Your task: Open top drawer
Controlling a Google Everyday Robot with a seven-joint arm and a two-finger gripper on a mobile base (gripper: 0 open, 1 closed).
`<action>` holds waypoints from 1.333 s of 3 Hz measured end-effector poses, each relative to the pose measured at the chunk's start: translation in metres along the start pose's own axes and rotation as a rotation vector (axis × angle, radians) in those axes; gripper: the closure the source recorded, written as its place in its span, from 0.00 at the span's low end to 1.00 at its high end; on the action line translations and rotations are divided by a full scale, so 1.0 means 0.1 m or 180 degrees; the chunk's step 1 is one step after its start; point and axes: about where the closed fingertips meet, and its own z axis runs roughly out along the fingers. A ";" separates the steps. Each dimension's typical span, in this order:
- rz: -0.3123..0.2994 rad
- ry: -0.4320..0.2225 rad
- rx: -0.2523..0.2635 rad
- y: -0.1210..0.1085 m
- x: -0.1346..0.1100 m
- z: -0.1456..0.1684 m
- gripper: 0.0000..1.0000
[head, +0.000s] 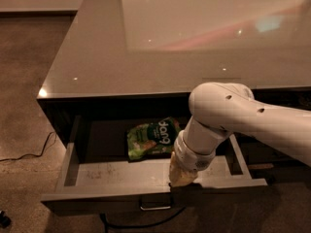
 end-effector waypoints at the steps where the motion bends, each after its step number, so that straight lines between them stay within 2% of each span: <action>1: 0.0020 0.0175 0.0171 0.19 0.00 -0.28 1.00; 2: 0.0011 0.0288 0.0401 0.32 -0.03 -0.54 1.00; 3: -0.0001 0.0240 0.0422 0.31 -0.05 -0.54 0.66; 4: -0.0009 0.0175 0.0418 0.30 -0.06 -0.51 0.43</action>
Offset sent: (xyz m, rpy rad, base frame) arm -0.0353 -0.0319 0.0876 -0.0860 -0.2270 -0.0670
